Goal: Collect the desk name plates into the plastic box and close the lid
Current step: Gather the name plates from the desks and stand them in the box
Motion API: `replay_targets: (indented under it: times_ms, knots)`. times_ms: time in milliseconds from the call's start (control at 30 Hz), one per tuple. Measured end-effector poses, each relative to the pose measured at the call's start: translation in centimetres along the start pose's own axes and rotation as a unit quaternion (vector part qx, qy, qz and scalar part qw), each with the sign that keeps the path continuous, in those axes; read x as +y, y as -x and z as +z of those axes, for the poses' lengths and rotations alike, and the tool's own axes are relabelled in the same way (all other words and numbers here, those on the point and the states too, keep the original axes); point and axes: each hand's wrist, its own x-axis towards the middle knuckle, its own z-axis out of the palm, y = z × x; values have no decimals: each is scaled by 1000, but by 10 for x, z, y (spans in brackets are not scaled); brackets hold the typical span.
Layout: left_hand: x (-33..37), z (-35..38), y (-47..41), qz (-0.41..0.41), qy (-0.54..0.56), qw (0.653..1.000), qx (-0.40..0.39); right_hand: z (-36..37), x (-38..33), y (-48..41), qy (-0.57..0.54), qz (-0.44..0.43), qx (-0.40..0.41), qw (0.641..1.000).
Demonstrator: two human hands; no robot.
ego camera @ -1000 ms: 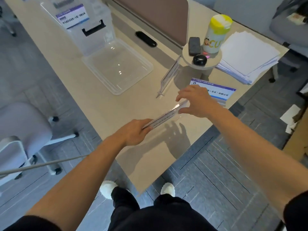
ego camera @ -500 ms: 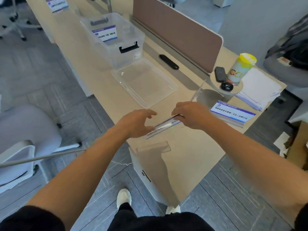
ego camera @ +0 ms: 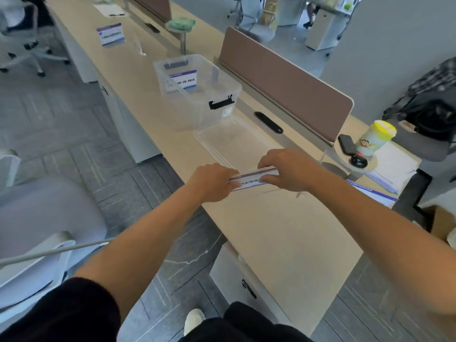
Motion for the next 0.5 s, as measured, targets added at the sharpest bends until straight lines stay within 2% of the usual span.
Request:
replay_targets:
  times_ms: [233,433,500]
  knots:
    - [-51,-55,-7,-35,-34,999,8,-16,-16,-65,48,27,12,998]
    - [-104,-90,-29,-41,39,992,114,-10,1,-121,-60,36,81,994]
    - [-127,-97,-45,-44,62,989,126,-4,10,-152,-86,39,102,990]
